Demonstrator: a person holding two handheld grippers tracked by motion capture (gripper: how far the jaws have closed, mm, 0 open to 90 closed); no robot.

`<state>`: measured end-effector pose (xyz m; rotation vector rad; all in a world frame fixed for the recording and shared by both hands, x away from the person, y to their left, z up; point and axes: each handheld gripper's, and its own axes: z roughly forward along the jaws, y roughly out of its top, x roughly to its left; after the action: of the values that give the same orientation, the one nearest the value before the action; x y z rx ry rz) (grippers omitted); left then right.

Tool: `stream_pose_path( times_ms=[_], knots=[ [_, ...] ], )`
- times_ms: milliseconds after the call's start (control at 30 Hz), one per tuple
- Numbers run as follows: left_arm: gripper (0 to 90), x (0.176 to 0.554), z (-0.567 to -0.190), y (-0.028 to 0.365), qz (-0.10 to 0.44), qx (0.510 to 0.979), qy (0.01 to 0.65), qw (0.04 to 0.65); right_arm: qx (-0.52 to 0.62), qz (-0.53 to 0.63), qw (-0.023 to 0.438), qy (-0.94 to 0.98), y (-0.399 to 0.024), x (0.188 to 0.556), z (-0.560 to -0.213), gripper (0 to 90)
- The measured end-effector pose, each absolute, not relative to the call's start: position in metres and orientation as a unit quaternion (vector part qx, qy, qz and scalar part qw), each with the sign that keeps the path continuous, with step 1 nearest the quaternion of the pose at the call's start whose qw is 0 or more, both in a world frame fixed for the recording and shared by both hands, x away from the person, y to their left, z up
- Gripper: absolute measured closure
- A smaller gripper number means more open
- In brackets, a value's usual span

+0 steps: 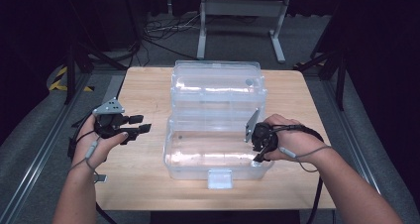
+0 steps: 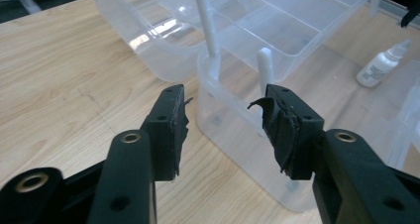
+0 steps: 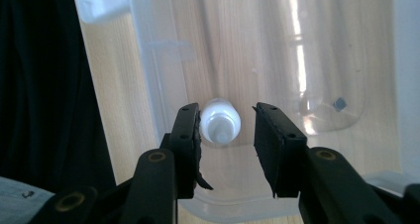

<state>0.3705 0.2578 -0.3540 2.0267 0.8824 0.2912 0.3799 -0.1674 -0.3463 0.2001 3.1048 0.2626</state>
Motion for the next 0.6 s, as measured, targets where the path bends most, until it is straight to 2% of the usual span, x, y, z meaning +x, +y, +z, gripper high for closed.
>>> stream_pose_path(
  times_ms=[233, 600],
  knots=[
    [50.6, 0.372, -0.352, 0.254, 0.107, 0.821, 0.343, 0.444, 0.061, 0.103, 0.0, 0.993, -0.163, 0.366, -0.336, 63.0],
    [44.9, 0.375, -0.35, 0.251, 0.107, 0.808, 0.355, 0.459, 0.055, 0.094, -0.009, 0.994, -0.149, 0.361, -0.352, 61.9]
  ],
)
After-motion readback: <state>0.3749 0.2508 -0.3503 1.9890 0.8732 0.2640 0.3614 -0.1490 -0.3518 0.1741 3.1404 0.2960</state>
